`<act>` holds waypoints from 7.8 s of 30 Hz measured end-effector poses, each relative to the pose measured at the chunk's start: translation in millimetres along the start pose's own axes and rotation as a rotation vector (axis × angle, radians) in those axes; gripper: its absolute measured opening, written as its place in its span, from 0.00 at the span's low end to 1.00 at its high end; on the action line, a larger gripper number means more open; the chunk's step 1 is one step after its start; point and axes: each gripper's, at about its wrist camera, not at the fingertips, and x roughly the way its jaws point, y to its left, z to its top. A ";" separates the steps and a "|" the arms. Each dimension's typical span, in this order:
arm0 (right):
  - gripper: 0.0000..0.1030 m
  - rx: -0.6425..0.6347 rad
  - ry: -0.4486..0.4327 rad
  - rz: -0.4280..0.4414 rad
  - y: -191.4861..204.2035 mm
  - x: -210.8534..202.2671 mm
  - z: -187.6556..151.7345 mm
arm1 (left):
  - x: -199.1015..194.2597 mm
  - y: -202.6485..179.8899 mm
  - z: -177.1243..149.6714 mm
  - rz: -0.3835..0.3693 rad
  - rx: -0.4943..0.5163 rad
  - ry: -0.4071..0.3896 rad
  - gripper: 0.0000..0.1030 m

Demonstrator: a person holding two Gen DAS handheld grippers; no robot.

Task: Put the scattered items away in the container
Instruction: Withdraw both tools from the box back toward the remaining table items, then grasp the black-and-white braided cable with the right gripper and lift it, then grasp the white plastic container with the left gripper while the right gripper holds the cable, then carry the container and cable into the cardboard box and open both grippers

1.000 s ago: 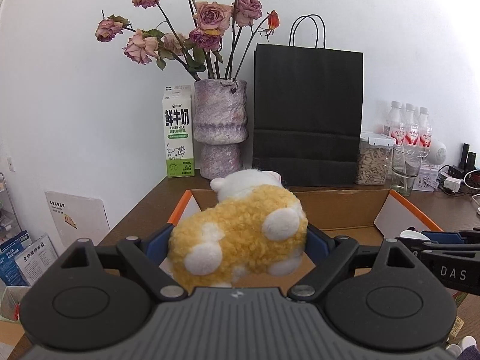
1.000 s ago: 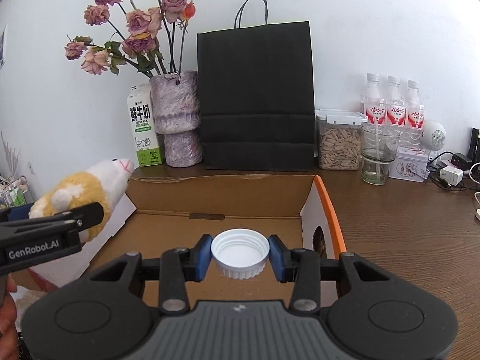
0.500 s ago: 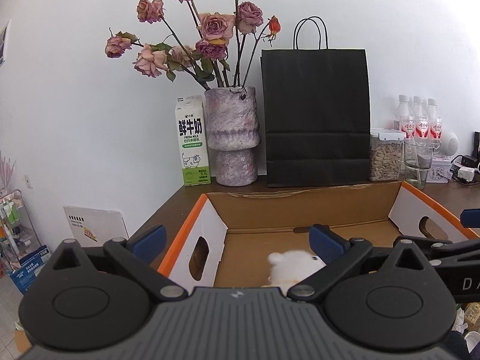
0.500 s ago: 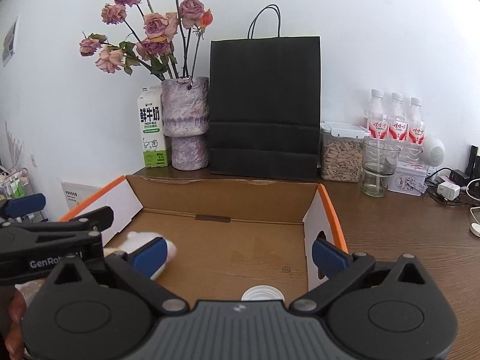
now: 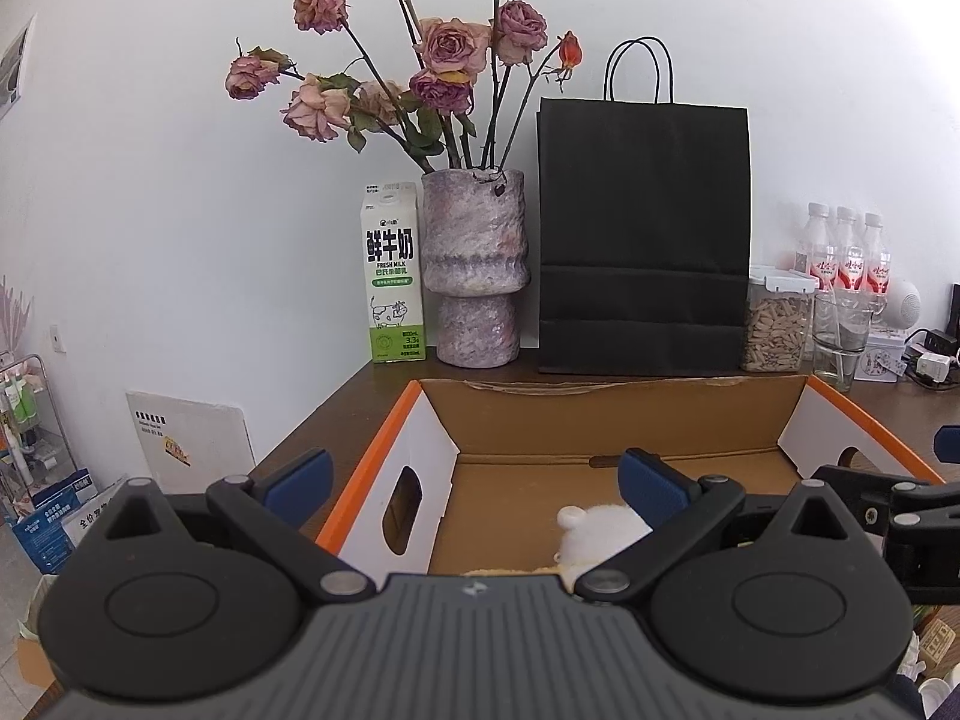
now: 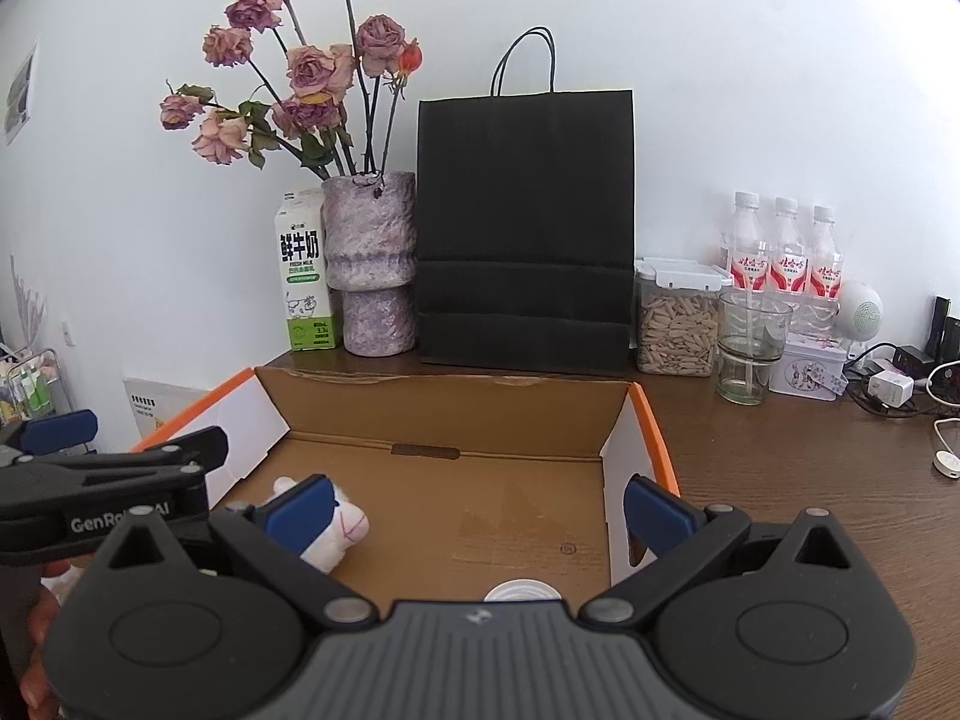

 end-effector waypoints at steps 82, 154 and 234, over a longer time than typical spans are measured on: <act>1.00 -0.063 0.329 0.059 84.9 -180.8 -149.7 | -206.4 115.0 -111.9 0.023 -0.090 0.232 1.00; 0.87 -0.075 -0.008 0.060 -61.9 -116.4 -45.7 | -78.1 -59.8 -34.7 -0.013 -0.021 0.207 1.00; 1.00 -0.053 0.100 0.054 2.2 70.5 64.8 | 60.7 -8.8 63.9 0.063 0.021 0.033 1.00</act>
